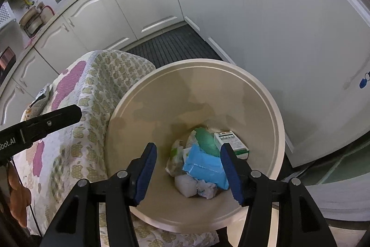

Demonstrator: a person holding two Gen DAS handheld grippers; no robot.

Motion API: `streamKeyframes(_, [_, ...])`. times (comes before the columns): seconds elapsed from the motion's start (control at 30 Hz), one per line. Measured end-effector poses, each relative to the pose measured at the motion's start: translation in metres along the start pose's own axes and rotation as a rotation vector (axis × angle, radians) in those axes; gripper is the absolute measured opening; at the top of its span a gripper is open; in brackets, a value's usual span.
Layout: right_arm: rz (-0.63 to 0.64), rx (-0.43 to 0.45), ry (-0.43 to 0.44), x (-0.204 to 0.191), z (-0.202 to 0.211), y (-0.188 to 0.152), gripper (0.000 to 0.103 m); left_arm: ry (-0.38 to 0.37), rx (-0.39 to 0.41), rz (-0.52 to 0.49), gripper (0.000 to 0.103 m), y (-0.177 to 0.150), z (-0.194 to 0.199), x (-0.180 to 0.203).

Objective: Collect trash
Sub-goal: 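Open both tools to drop the packet and box into the bucket, then grasp the white sponge with the left tool while the right tool grasps the orange-white snack wrapper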

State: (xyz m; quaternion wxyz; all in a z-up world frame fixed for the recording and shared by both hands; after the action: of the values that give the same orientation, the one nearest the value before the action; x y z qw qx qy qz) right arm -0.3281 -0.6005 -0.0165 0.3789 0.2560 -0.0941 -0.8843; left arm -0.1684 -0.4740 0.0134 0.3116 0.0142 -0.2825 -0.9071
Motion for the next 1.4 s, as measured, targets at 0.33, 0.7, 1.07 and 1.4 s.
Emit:
streamKeyframes(0.33, [0.041,0.013,0.020,-0.025,0.012,-0.004,0.055,0.025,0.029,0.027,0.022,-0.017,0.022,-0.015])
streamKeyframes(0.7, [0.125,0.002,0.106,-0.089,0.023,-0.017,0.058,0.069,0.062,0.091,0.041,-0.051,0.076,-0.069])
streamKeyframes(1.07, [0.238,-0.056,0.232,-0.186,0.015,-0.041,0.060,0.233,0.065,0.249,0.045,-0.106,0.150,-0.190])
streamKeyframes(1.4, [0.232,-0.145,0.408,-0.278,-0.012,-0.047,0.069,0.316,0.043,0.379,0.046,-0.137,0.183,-0.300])
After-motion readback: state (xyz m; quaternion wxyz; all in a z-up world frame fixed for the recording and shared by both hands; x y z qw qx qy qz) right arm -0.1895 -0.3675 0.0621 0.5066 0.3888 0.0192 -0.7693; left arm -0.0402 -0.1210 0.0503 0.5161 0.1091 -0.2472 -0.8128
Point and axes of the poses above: each gripper's, at about its wrist camera, not at the fingertips, and z roughly against the way its jaws point, x to its right, y to its top, the point moved 5 cm from there along -z, roughly the way its jaws point, and after that the axes turned 15 degrees about -z, right-handed, at the moved point
